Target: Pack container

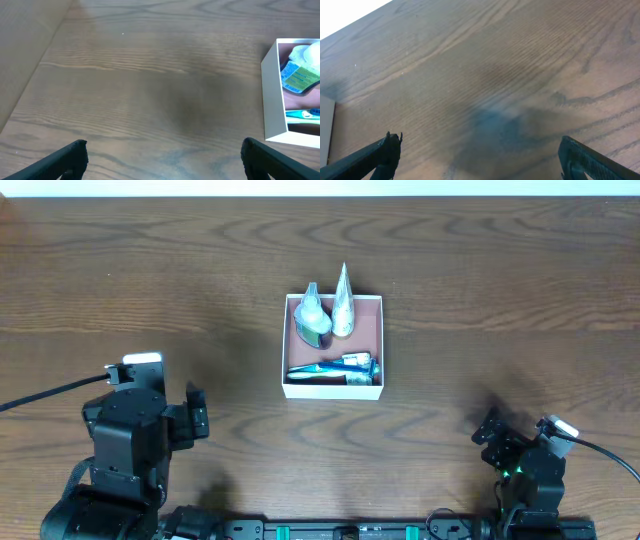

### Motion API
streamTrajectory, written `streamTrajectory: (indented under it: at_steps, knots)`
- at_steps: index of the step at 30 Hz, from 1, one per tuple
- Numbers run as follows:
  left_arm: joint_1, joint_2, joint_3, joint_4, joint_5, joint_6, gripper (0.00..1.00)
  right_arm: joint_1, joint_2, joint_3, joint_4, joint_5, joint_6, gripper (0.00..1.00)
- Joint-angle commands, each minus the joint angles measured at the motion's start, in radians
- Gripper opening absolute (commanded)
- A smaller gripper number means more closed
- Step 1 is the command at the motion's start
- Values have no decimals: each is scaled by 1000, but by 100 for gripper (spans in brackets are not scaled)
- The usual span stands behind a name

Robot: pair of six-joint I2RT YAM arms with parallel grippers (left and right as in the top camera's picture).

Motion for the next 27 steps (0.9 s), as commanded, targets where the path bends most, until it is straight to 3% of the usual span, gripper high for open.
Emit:
streamTrajectory:
  at_steps: [1,10,13,16,20,27]
  knots:
    - [4,0,3,-2,-9,-13,98,10,-8,-3,-5,-4,14,99]
    - [14,-5,-3,-2,-9,-12,98,10,-8,-3,-5,-4,14,99]
    - [83,-56,-40,0,1,-14,98,10,-8,-3,-5,-4,14,99]
    - [186,-134,-99,22,120,-13,98,10,-8,-3,-5,-4,14,99]
    - [300,-264,-234,95,274,17,98,10,-8,-3,-5,-4,14,99]
    - [319,-511,-557,309,402,40,98,10,-8,-3,-5,-4,14,99]
